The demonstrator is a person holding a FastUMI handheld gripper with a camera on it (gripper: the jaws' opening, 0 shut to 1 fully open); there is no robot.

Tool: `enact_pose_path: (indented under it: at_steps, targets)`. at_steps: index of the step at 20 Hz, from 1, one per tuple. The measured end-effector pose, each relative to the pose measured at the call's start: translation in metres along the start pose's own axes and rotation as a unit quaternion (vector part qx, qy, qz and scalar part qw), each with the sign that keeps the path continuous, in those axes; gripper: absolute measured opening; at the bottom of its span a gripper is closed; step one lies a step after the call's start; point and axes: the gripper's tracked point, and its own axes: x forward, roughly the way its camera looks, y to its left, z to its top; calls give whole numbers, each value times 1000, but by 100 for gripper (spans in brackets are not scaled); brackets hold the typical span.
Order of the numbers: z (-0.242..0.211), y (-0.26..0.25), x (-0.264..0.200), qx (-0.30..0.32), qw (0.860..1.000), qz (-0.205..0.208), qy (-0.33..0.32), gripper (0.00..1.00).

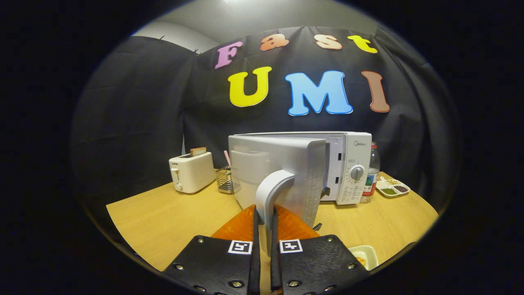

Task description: Open the microwave, put the food inside, and close the microwave door.

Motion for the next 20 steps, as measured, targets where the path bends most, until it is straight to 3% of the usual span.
enact_pose_path:
  at_steps: [6,15,20]
  targets:
    - [-5,76,-12,-21,1000,6,-18,10]
    - [-7,138,-7,-43,993,-98,-40,10]
    - [-9,157,-7,-58,991,-113,-38,10]
